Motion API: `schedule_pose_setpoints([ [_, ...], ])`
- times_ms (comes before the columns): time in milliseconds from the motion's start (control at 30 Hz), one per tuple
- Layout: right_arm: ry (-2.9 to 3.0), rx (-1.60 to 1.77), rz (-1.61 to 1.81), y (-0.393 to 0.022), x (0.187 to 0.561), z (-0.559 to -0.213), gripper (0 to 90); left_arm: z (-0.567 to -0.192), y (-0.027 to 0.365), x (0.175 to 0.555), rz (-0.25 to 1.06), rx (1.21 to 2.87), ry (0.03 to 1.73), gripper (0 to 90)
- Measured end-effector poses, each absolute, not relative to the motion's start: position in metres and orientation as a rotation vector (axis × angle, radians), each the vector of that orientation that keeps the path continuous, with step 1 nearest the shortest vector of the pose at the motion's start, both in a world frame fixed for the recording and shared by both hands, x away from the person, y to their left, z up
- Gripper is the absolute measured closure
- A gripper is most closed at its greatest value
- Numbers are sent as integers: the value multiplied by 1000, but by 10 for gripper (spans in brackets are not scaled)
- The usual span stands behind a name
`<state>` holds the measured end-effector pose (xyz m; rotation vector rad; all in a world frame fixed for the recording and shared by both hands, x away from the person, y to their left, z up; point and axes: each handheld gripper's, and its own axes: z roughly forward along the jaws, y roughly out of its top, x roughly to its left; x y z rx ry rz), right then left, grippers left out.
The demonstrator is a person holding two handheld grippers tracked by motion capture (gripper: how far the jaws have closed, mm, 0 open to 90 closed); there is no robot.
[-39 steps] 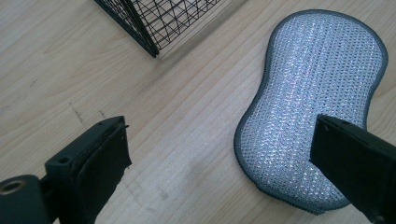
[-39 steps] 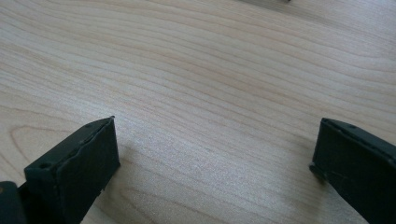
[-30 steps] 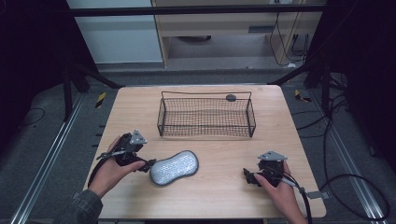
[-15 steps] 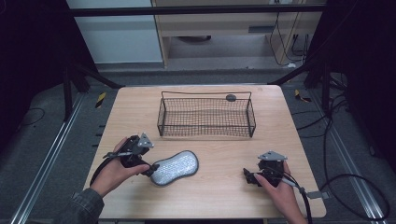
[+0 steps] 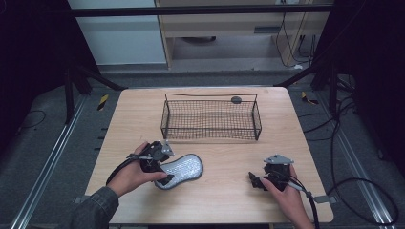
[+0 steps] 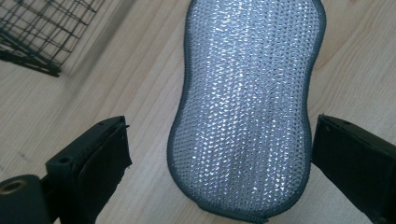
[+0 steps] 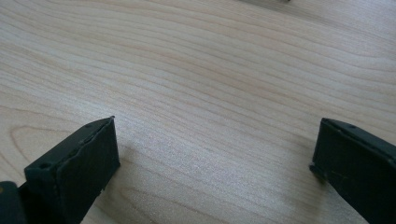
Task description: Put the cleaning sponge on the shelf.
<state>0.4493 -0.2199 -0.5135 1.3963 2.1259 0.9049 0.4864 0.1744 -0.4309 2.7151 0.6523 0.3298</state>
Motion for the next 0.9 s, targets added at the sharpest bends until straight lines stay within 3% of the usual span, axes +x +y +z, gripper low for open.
schedule_pose_setpoints([
  [567, 2131, 1393, 908, -220, 450, -513, 6, -458, 133, 496, 237, 2808, 579, 38],
  [900, 2132, 1392, 910, -220, 450, -513, 6, -465, 131, 502, 237, 2818, 601, 37],
])
